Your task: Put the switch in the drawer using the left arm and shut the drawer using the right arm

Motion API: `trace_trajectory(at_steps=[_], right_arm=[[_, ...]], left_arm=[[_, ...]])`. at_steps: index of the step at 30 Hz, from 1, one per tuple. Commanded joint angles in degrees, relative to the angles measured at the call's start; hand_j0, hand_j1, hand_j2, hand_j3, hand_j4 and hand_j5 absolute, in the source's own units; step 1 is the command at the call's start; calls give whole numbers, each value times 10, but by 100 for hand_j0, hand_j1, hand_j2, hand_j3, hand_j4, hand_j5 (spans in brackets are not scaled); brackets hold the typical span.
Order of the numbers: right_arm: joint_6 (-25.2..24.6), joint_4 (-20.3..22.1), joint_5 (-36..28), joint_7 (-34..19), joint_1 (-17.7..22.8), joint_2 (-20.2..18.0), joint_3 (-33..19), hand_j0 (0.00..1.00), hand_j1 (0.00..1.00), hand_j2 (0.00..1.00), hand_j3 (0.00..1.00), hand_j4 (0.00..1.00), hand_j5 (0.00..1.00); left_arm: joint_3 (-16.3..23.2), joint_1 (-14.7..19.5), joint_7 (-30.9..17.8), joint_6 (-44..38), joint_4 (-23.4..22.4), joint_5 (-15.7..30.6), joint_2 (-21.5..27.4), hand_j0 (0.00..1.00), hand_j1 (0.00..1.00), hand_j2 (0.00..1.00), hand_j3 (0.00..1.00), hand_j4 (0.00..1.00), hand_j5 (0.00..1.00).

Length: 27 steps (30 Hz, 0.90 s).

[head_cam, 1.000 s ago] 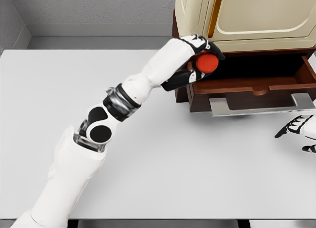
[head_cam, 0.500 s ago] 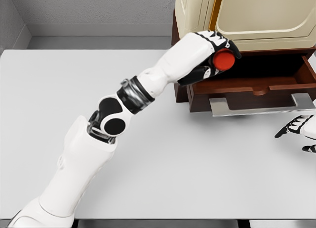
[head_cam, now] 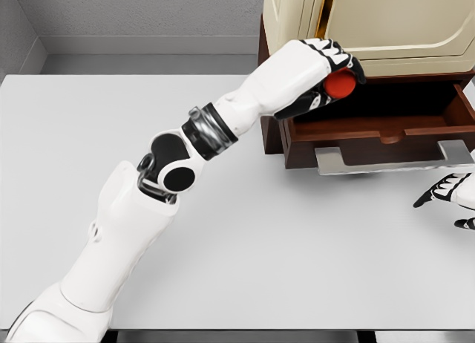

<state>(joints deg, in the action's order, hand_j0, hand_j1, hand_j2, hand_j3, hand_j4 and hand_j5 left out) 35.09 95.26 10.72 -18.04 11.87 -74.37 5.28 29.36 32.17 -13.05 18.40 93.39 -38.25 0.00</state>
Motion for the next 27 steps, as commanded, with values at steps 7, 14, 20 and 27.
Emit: trace_trajectory(at_steps=[7, 14, 20, 27], right_arm=[[-1, 0, -3, 0, 0, -1, 0, 76, 76, 76, 76, 76, 76], [-1, 0, -3, 0, 0, -1, 0, 76, 76, 76, 76, 76, 76], [-1, 0, -3, 0, 0, -1, 0, 76, 76, 76, 76, 76, 76], [-1, 1, -3, 0, 0, -1, 0, 75, 75, 75, 75, 75, 75]], left_arm=[[-1, 7, 0, 0, -7, -5, 0, 63, 63, 63, 63, 63, 63], [0, 8, 0, 0, -7, -10, 0, 75, 75, 75, 75, 75, 75], [3, 7, 0, 0, -7, -15, 0, 75, 75, 75, 75, 75, 75], [5, 6, 0, 2, -5, -17, 0, 76, 76, 76, 76, 76, 76]])
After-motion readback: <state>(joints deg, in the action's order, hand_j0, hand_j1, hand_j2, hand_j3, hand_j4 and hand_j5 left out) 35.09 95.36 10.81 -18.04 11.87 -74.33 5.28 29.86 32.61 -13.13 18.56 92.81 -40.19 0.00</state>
